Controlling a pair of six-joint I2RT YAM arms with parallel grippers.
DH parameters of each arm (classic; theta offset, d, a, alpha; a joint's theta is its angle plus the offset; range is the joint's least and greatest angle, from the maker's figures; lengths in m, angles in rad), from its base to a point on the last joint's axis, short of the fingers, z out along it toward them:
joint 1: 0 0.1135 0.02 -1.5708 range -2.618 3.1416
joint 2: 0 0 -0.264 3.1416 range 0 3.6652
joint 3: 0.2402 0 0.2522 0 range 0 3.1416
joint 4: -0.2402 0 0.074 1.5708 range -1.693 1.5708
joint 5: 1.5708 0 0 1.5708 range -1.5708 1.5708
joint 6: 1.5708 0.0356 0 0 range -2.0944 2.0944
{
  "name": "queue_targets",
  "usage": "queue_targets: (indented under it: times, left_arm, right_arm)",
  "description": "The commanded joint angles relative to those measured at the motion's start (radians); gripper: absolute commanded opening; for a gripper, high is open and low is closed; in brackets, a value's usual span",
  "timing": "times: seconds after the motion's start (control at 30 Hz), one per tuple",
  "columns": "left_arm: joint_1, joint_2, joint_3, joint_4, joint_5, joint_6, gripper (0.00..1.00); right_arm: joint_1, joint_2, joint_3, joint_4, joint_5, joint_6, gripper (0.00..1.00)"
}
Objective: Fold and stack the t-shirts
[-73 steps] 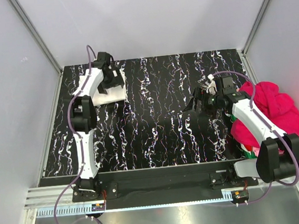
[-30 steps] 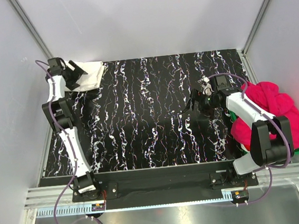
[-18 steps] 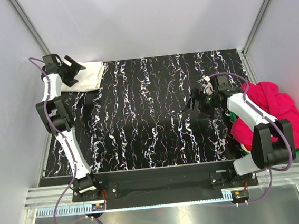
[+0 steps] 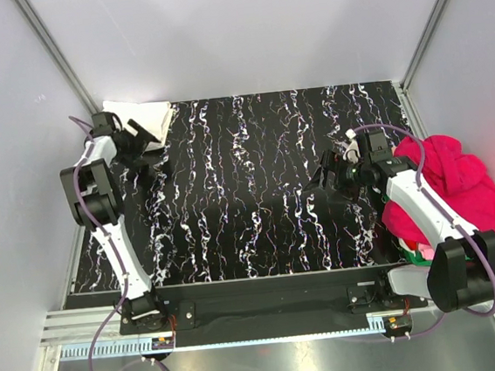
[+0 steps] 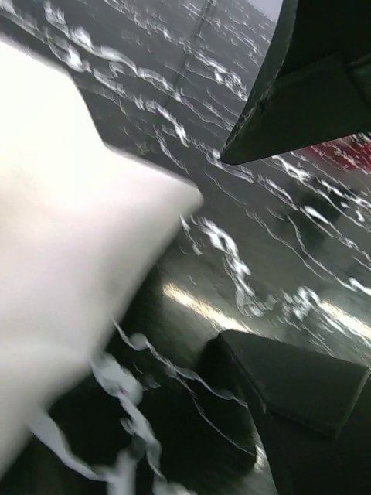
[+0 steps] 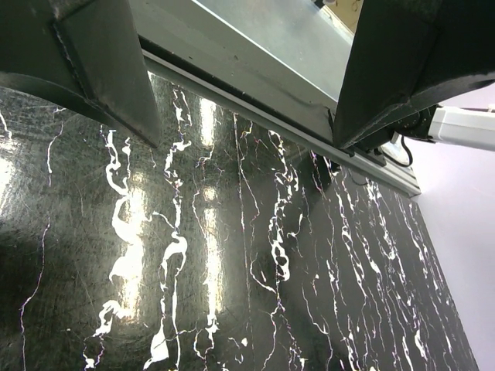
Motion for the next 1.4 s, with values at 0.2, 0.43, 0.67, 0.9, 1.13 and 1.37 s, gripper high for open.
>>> queue_targets:
  times: [0.2,0.43,0.67,0.9,1.13,1.37]
  left_arm:
    - [-0.047,0.237,0.328,0.037,0.011,-0.016,0.99]
    - [-0.076,0.267,0.400,0.089,0.075,-0.070,0.99]
    - [-0.091,0.163,0.357,0.063,0.117,-0.061,0.99]
    - [-0.171,-0.181,0.055,0.051,0.097,-0.012,0.99]
    - [-0.357,-0.500,-0.301,0.008,0.042,0.020,0.99]
    - [-0.489,-0.902,-0.658,-0.079,-0.031,0.039,0.99]
  right_arm:
    - [0.009,0.051,0.040,0.009,-0.018,-0.005,1.00]
    - [0.009,0.074,0.030,0.038,-0.018,0.003,1.00]
    - [0.009,0.027,0.072,-0.036,0.055,-0.032,1.00]
    - [0.009,-0.126,0.149,-0.164,0.314,-0.008,1.00]
    - [-0.038,0.013,0.204,-0.257,0.539,-0.051,1.00]
    - [-0.091,0.256,0.276,-0.238,0.709,-0.057,1.00]
